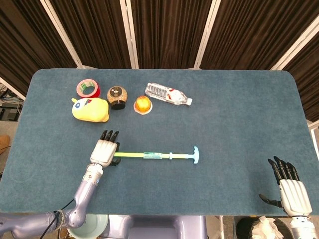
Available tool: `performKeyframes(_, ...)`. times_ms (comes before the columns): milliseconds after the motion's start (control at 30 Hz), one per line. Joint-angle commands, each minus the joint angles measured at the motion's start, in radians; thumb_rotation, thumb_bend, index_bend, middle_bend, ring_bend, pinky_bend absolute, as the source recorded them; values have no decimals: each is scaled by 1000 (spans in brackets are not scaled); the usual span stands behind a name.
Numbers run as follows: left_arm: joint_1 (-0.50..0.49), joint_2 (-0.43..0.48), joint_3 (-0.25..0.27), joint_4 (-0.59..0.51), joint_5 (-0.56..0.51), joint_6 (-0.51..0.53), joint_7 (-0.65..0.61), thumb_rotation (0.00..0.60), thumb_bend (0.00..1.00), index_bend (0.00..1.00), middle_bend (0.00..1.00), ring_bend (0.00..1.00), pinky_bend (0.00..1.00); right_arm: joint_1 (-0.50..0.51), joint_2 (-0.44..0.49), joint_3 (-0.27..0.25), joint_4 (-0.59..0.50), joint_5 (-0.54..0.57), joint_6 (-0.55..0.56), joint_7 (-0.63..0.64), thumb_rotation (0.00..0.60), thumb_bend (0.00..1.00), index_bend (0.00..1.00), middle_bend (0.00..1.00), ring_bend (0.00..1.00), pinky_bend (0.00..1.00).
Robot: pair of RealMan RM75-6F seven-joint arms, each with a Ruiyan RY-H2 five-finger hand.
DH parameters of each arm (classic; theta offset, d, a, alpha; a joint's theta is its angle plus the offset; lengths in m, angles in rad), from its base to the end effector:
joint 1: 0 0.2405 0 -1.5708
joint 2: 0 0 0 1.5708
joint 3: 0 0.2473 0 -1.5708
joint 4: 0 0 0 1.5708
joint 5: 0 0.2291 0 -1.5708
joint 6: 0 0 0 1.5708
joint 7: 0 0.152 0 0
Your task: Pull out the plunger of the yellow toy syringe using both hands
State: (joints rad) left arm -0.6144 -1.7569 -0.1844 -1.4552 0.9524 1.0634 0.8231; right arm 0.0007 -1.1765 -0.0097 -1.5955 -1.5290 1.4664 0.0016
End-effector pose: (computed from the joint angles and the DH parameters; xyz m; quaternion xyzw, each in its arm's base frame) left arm -0.1555 0.3054 -0.0885 -0.7530 -0.3543 -0.2590 0.4903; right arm -0.3231 -0.1489 0.1080 0.5922 -0.4414 0.3585 0.5709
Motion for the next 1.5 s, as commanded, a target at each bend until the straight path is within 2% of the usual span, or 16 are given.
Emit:
performKeyframes(33,-2,0,9,-4,13,4,-12,600,351,533,47,0,33,-1,0,0,1,-1,1,0,600,147,63,0,0,0)
performKeyframes(200,-4,12,30,-24,49,10,-32,600,358,558,49,0,33,0,-1,1,1,1,0,-1,600,148,64,0,0,0)
performKeyframes(467,-22,63,77,-77,187,5,-79,600,360,577,56,0,33,1,-4,-1,2,2,-4,-8,600,149,66,0,0,0)
performKeyframes(1033,-59,153,115,-242,364,-10,-162,600,360,587,61,0,33,7,-8,0,-13,6,-16,-20,600,151,117,0,0,0)
performKeyframes(1133,-60,157,119,-257,386,-7,-181,600,360,590,62,0,33,11,-10,1,-18,0,-16,-24,600,153,152,0,0,0)
performKeyframes(1333,-68,169,121,-275,414,-9,-202,600,359,590,62,0,33,22,-18,6,-49,-8,-20,-33,600,192,286,6,0,0)
performKeyframes(1500,-75,176,107,-299,412,-10,-206,600,359,591,62,0,33,41,-37,31,-105,58,-67,-60,600,213,376,39,0,0)
